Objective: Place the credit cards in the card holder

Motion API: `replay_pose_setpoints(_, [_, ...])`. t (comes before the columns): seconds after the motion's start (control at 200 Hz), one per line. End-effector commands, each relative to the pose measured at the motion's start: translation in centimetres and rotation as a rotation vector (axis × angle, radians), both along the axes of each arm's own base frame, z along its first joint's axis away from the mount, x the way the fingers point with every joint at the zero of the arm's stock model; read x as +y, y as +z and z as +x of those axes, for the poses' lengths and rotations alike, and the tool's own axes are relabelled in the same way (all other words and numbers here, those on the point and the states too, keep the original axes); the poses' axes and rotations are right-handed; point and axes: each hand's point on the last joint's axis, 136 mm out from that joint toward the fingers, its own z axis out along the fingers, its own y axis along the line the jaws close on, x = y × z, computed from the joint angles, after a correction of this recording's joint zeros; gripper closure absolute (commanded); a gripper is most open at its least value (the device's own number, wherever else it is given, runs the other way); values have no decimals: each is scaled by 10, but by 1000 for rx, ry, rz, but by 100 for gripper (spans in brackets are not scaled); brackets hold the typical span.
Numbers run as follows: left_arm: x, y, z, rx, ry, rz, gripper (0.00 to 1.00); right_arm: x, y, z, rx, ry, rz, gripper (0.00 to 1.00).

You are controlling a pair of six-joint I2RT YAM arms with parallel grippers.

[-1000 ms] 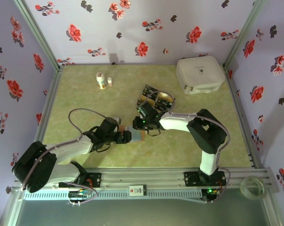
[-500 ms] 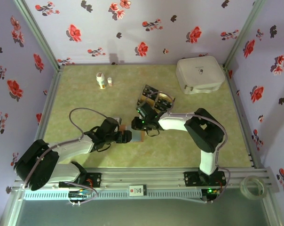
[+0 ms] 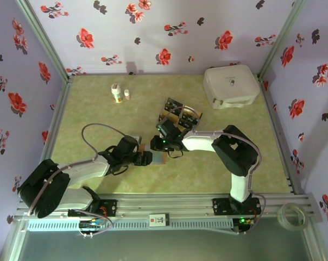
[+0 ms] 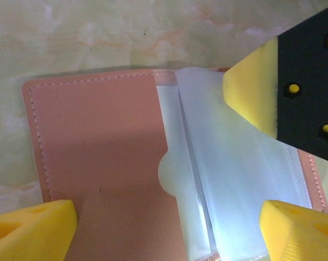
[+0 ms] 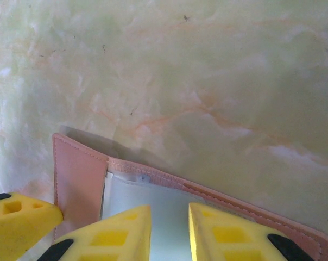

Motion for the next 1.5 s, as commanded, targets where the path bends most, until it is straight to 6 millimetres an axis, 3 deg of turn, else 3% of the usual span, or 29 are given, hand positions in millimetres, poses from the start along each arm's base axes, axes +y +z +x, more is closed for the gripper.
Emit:
replay_pose_setpoints(0.0, [15, -20, -7, 34, -17, 119, 12, 6, -2, -1, 19, -5, 8, 75])
replay_pose_setpoints(0.4, [24, -43, -13, 92, -19, 226, 16, 9, 3, 0, 16, -7, 23, 69])
replay_pose_setpoints(0.61, [29, -52, -16, 113, -2, 247, 24, 11, 20, 6, -9, -15, 46, 59])
replay_pose_setpoints(0.885, [30, -56, -17, 122, 0, 254, 27, 0, 44, 9, -52, -73, 93, 51])
replay_pose_setpoints(1.195, [30, -58, -17, 122, 1, 254, 27, -14, 30, 2, -32, -132, 106, 49])
replay_pose_setpoints(1.495, [30, -59, -18, 126, 2, 255, 27, -4, 15, -2, 7, -123, 128, 49])
